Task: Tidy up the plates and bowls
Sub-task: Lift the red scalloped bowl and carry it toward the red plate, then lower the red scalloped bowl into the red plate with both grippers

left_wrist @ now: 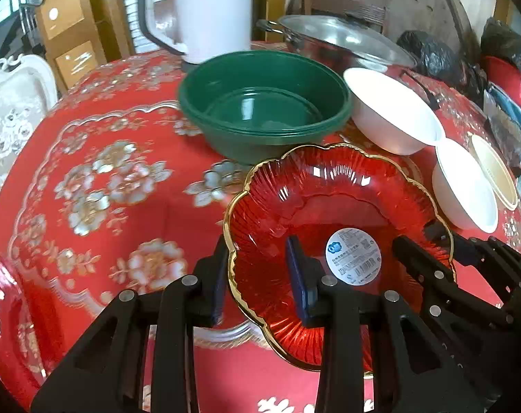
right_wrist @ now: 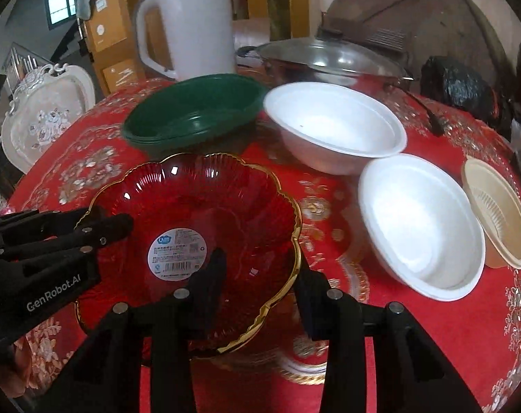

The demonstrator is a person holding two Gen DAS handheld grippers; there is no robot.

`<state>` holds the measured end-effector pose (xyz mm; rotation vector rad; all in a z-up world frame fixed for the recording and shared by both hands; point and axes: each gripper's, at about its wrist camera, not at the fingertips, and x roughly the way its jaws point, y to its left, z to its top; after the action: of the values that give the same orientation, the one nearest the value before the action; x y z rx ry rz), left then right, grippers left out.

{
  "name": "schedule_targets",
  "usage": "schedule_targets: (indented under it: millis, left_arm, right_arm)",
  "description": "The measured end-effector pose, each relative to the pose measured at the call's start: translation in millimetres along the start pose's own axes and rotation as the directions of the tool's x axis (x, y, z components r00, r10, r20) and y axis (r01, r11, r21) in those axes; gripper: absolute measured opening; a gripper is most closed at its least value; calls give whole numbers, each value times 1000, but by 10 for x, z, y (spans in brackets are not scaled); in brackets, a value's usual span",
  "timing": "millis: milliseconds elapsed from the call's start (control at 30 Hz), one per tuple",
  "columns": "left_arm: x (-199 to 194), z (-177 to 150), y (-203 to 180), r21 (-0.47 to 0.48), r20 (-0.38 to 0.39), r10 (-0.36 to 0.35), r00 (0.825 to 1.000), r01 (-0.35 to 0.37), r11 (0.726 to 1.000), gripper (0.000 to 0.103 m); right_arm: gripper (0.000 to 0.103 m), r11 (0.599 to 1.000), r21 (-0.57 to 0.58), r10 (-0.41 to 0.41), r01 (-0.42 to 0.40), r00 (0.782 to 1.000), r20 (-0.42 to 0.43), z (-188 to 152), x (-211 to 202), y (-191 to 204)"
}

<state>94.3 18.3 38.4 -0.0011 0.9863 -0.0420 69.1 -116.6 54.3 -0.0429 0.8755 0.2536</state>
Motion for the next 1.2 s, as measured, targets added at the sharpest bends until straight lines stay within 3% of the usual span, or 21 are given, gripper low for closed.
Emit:
schedule_targets:
  millis: [667,1200]
  left_arm:
    - [-689,-412,1042,-150,55,85,995,-76,986,32]
    - [-1131,-864,2066,-303,50,202,978,-178,936,32]
  right_arm:
    - [40,979,-174,111,-104,993,31,70,-270,1053]
    - [41,914,-342,236,-219,972,7,112,-277,2169]
